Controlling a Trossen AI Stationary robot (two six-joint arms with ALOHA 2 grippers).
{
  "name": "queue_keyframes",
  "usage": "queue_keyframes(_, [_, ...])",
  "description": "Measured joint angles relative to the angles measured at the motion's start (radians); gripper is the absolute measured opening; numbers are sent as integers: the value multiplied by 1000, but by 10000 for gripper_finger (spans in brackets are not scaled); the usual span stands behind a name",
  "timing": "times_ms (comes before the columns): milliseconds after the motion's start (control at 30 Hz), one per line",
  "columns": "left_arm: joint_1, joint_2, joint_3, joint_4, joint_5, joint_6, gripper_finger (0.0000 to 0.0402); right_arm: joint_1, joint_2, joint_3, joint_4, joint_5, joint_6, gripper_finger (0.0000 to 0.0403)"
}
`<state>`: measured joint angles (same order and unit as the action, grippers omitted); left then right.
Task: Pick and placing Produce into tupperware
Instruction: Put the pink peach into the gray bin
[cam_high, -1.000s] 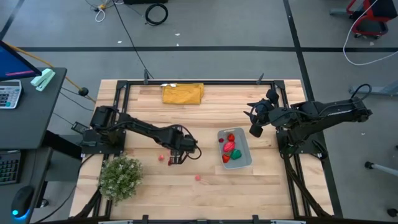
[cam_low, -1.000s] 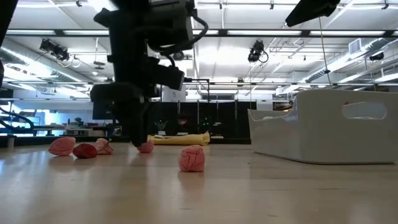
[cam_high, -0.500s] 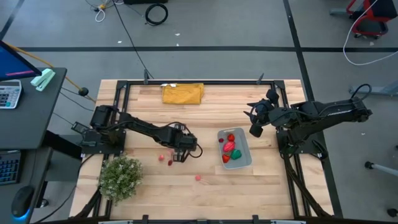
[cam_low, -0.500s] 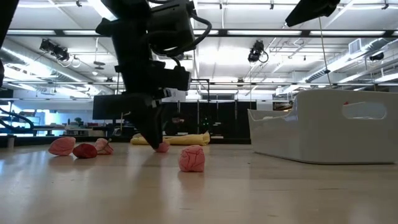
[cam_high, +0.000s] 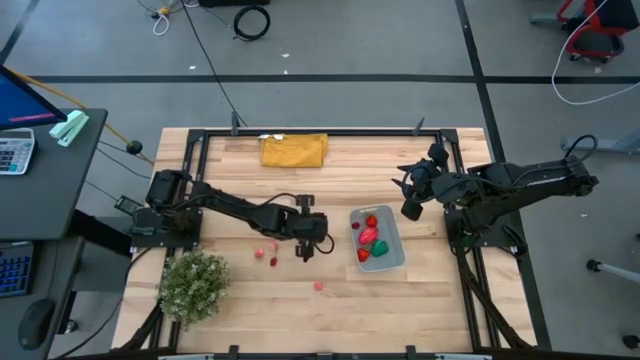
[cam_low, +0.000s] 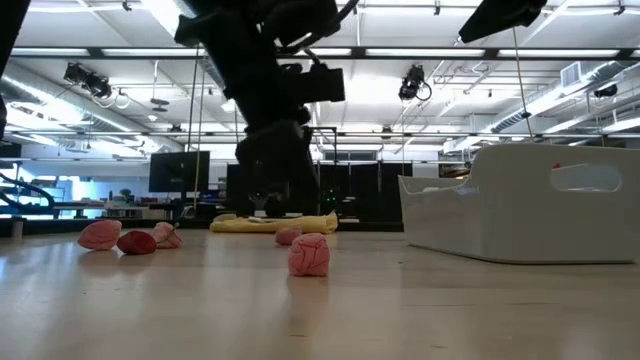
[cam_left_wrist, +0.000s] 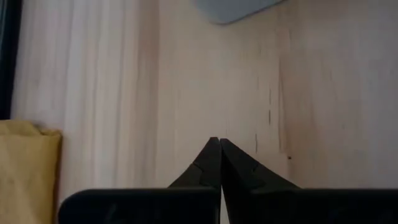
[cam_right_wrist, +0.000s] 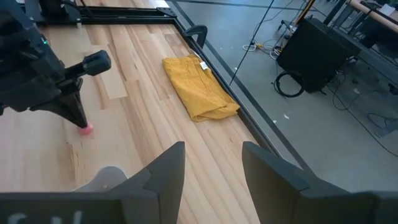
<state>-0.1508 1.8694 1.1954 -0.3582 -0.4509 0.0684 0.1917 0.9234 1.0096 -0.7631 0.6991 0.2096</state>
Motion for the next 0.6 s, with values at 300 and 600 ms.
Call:
queue_keyframes(300, [1,0,16,-218,100,-57,44,0,0,0,0,0,3,169])
queue_keyframes(600, [13,-2,-9,-140,142,-57,143,0,0,0,0,0,4,170])
